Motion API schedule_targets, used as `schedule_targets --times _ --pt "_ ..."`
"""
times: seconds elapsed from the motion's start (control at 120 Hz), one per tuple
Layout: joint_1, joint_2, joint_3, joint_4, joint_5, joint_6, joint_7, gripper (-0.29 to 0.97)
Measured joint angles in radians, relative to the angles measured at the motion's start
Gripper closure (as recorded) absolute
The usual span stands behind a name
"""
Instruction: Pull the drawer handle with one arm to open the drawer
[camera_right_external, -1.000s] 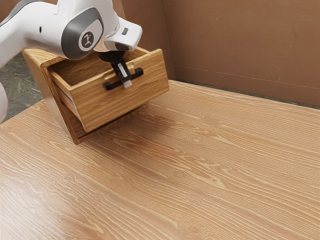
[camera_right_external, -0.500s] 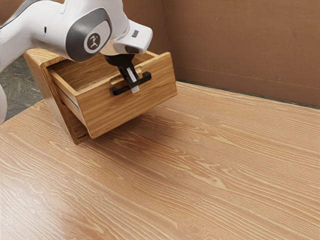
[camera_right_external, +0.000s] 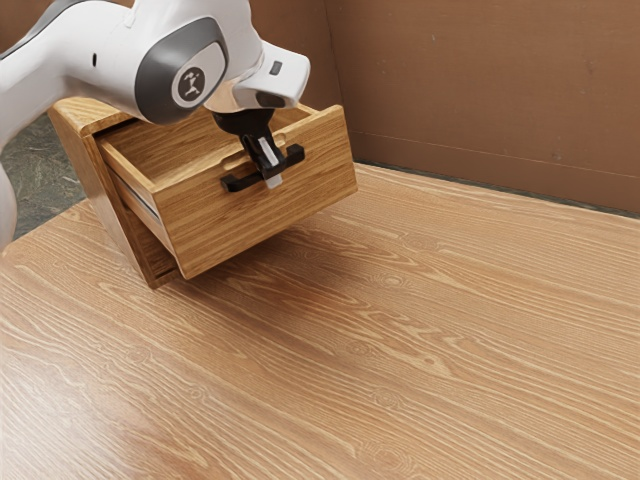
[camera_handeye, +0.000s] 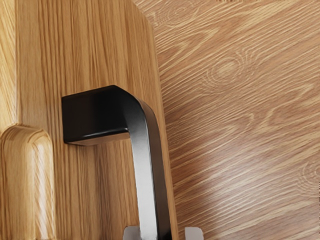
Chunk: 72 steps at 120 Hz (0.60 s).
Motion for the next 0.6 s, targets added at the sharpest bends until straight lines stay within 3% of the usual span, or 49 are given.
schedule_targets --times 0.275,0.45,0.6 --pt "-0.015 -0.007 0.002 0.0 -0.001 -0.007 -0.013 0.54" --pt "-0.022 -0.051 0.002 0.023 0.016 -0.021 -0.017 0.28" --pt "-0.024 -0.079 0.005 0.095 0.011 -0.097 -0.022 0.15"
